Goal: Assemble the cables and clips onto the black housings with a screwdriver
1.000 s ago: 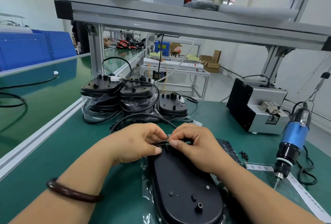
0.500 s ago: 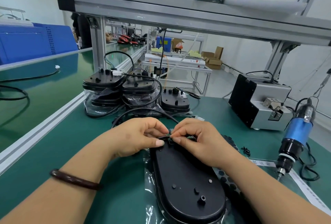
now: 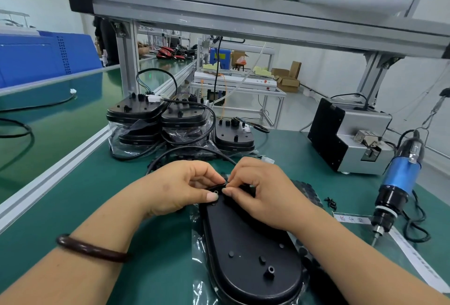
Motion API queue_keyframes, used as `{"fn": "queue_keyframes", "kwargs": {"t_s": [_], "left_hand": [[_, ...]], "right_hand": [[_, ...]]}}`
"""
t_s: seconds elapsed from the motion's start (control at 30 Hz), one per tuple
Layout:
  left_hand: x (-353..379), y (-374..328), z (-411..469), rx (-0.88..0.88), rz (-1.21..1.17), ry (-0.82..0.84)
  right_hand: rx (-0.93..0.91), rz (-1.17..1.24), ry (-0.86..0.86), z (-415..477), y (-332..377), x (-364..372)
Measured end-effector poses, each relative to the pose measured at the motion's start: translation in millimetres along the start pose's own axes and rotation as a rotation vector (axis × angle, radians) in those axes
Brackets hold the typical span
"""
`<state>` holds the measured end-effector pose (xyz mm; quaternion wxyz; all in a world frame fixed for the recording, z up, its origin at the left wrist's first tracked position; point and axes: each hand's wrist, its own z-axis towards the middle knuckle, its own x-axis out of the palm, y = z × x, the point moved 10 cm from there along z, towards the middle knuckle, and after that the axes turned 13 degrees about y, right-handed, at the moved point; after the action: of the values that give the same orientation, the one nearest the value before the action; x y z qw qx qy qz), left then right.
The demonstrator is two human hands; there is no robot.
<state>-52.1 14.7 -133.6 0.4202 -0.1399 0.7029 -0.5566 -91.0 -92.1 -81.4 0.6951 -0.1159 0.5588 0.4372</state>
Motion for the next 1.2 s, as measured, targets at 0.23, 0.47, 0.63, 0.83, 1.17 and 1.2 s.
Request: {"fn": "queue_keyframes", "kwargs": {"t_s": [0.23,0.47,0.63,0.83,1.17,1.2], "left_hand": [[6,-1,-1,0.005,-0.020,0.060],[7,-6,0,0.011,0.036,-0.009],[6,-8,0,0.011,0.100,-0.068],[4,-9,-2,0.007,0.133,-0.130],[6,-13,-2,0.018,0.131,-0.127],[7,-12,-2,0.018,0.095,-0.129]], "right_hand": [[-0.023,0.005,0.019,-3,-3,1],[0.032,0.114,-0.024,0,-13,1],[0.011,0.017,0.001,-1,-7,2],[0.006,0.048,0.011,-2,-8,0],[-0.066,-0.009,0.077,-8,-1,-2],[-0.070,-0.013,0.061,-9,-1,-3]]}}
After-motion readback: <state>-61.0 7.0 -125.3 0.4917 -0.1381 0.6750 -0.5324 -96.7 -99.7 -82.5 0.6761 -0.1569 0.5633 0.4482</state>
